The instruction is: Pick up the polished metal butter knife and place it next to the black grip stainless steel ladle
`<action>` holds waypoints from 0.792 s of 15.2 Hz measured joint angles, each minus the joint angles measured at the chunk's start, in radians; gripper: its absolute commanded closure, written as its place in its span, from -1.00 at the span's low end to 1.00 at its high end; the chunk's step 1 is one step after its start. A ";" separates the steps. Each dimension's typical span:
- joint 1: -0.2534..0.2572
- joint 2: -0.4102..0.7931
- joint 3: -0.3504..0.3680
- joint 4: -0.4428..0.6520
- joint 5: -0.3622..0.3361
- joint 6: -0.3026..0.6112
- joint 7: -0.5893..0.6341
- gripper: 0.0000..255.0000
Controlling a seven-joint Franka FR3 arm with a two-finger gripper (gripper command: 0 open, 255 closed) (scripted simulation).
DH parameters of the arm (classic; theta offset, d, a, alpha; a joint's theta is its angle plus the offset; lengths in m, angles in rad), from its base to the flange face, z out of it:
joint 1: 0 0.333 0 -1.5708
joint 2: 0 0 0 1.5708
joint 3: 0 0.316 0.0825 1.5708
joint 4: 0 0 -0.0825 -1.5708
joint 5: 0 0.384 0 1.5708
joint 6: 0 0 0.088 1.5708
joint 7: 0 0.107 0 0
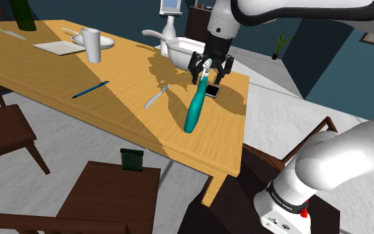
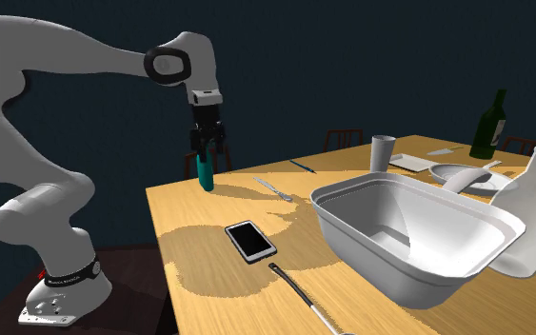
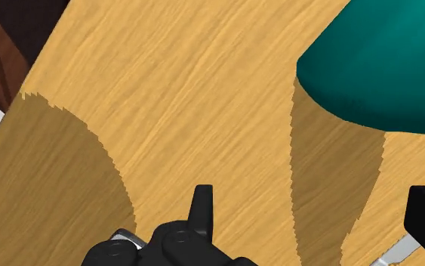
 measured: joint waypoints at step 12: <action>-0.051 0.524 0.151 0.384 -0.130 0.059 0.608 -1.00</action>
